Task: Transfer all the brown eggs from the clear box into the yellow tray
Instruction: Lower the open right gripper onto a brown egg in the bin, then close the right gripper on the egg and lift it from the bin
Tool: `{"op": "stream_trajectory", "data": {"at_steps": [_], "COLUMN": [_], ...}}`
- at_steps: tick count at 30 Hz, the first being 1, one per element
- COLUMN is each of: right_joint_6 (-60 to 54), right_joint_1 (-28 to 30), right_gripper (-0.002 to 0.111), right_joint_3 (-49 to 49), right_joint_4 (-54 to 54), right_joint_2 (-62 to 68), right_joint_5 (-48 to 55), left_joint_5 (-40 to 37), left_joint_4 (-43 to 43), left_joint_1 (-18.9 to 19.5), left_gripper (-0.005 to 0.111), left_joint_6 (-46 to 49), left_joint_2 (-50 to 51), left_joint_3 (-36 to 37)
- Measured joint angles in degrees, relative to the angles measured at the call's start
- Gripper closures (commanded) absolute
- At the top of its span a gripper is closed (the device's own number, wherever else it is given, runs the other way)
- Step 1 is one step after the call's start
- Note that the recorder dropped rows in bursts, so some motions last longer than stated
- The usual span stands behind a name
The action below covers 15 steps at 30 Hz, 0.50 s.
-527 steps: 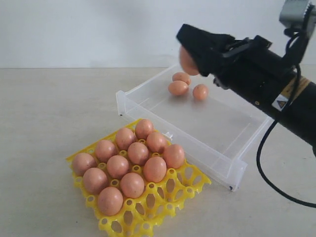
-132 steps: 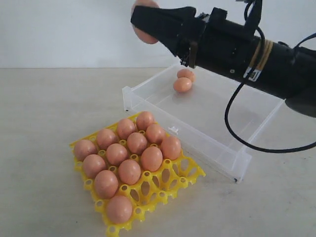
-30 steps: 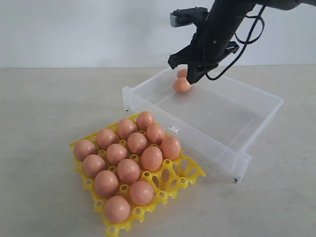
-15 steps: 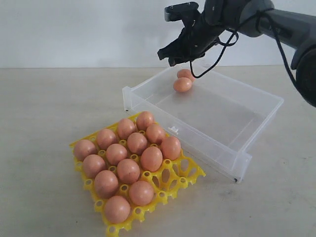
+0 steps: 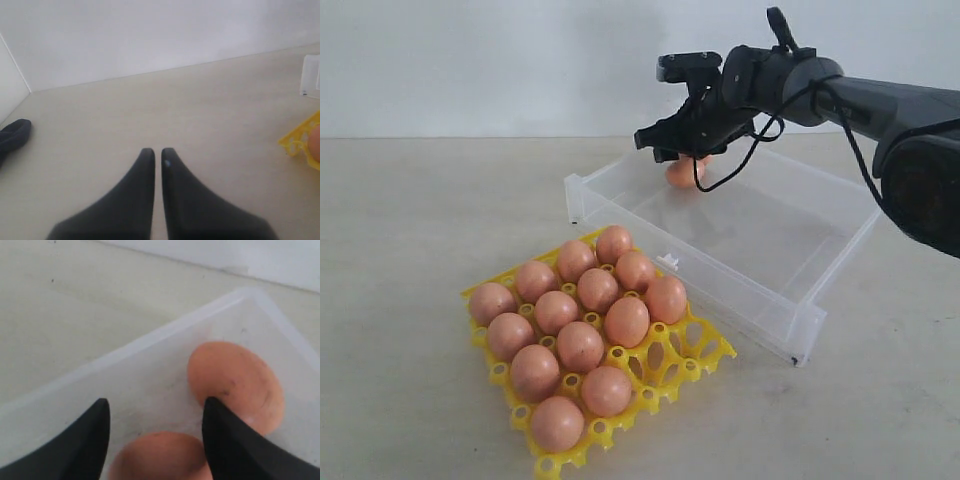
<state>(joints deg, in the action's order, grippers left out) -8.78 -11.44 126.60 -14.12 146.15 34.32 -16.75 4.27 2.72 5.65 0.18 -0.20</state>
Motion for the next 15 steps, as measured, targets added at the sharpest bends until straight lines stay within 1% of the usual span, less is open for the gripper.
{"op": "stream_trajectory", "data": {"at_steps": [6, 10, 15], "right_joint_6": [-0.3, -1.9, -8.0], "right_joint_1": [0.0, 0.0, 0.0], "right_gripper": [0.058, 0.058, 0.058], "right_joint_3": [0.0, 0.0, 0.0], "right_joint_4": [-0.1, -0.2, -0.2], "right_joint_2": [0.0, -0.1, -0.9], "right_joint_5": [10.8, 14.0, 16.6], "left_joint_5": [0.0, 0.0, 0.0], "left_joint_4": [0.0, 0.0, 0.0], "left_joint_1": [0.0, 0.0, 0.0], "left_gripper": [0.103, 0.103, 0.103], "left_joint_6": [0.0, 0.0, 0.0], "left_joint_2": [0.0, 0.0, 0.0], "left_joint_3": [0.0, 0.0, 0.0]}}
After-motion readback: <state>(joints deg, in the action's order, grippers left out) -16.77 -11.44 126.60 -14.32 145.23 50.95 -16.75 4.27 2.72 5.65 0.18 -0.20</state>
